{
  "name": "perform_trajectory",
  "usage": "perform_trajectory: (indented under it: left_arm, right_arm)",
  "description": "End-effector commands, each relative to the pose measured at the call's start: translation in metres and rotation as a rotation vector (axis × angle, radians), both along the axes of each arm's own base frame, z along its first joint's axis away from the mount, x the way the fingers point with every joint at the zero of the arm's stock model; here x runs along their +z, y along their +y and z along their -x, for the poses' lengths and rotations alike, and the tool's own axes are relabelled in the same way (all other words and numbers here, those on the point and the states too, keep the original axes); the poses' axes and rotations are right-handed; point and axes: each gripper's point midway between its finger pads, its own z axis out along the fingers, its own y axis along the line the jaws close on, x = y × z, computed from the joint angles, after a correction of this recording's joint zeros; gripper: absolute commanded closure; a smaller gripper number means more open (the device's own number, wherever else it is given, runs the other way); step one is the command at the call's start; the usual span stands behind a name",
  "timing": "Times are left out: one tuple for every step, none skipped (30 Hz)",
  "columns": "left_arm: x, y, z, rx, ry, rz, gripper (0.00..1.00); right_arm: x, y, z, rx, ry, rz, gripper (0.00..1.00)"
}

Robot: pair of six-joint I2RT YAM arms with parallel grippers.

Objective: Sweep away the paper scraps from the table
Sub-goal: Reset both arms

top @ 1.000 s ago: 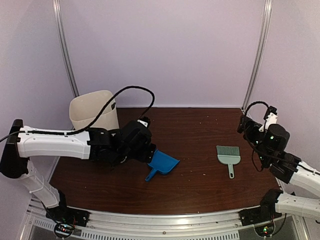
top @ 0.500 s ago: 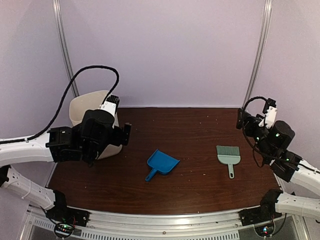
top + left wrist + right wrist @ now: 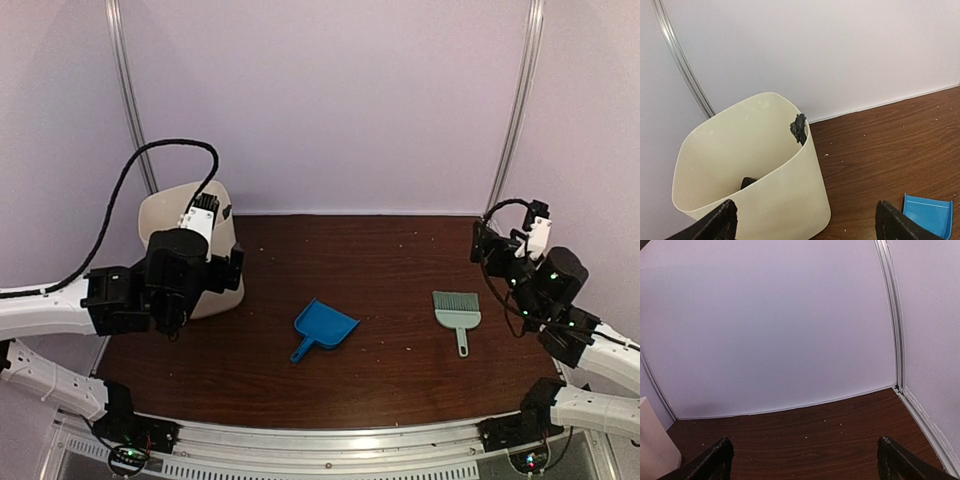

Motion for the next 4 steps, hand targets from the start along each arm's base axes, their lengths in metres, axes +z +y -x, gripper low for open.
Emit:
perform_trajectory:
  left_arm:
    - [0.0074, 0.0067, -0.0034, 0.039, -0.037, 0.022, 0.02]
    - [0.0073, 0.0072, -0.0033, 0.042, -0.038, 0.018, 0.02]
    - [0.0075, 0.0081, -0.0034, 0.044, -0.039, 0.018, 0.02]
    - [0.0078, 0.0084, -0.0034, 0.045, -0.04, 0.021, 0.02]
  right_arm:
    - [0.0016, 0.0017, -0.0007, 0.009, -0.017, 0.012, 0.0]
    - [0.0006, 0.0019, -0.0017, 0.007, -0.013, 0.017, 0.0]
    - [-0.0006, 0.0025, -0.0023, 0.008, -0.01, 0.022, 0.0]
    - [-0.0012, 0.0029, -0.0027, 0.009, -0.011, 0.026, 0.0]
